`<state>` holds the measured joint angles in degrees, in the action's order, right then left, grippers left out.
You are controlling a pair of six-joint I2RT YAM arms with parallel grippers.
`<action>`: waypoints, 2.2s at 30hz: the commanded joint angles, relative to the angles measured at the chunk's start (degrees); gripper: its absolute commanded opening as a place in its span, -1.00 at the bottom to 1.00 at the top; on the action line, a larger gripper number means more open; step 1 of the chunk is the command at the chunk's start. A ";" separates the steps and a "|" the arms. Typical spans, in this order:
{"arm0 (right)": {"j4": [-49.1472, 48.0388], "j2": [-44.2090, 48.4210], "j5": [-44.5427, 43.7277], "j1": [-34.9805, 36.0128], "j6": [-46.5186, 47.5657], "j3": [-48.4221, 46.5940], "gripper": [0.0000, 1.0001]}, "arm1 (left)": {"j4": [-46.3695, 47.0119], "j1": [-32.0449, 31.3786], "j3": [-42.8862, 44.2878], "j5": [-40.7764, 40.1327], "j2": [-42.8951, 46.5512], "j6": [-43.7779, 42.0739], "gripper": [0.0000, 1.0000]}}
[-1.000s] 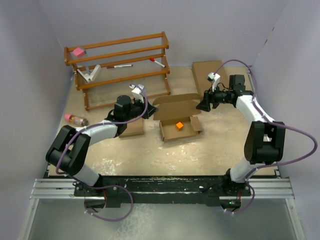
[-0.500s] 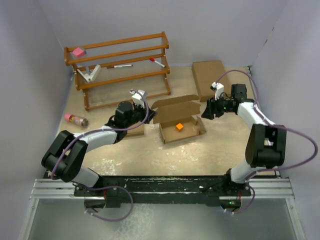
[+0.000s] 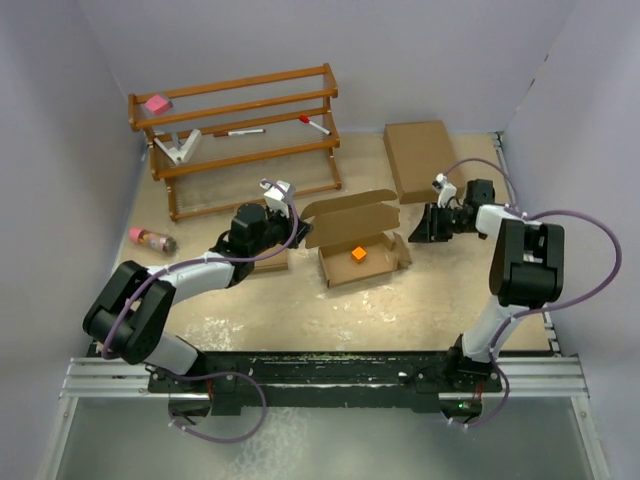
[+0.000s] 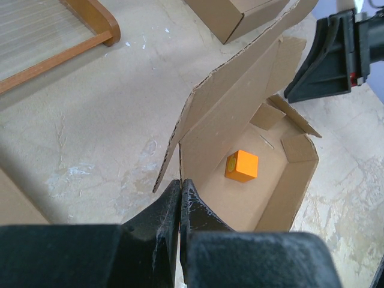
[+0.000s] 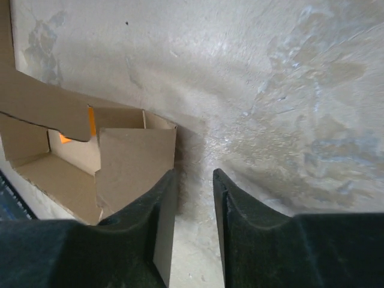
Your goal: Fold the paper box
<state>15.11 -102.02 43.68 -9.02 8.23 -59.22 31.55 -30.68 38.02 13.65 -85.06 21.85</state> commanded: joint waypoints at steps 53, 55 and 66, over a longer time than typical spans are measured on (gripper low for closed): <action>-5.46 5.34 -1.28 10.07 -3.07 3.52 -0.17 | -0.97 -2.17 1.65 -2.49 3.42 1.89 -0.92; -5.45 5.17 -1.83 10.43 -2.90 3.73 -0.20 | -1.45 -2.43 1.30 -3.19 3.75 2.57 -0.92; -7.84 8.06 -6.79 15.16 -3.10 7.16 -0.19 | -1.93 -3.39 -2.14 -7.44 6.69 5.80 -0.92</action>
<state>8.82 -97.56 41.06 3.97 5.13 -53.69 27.81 -33.80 37.10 8.73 -81.23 25.93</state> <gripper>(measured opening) 0.404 0.046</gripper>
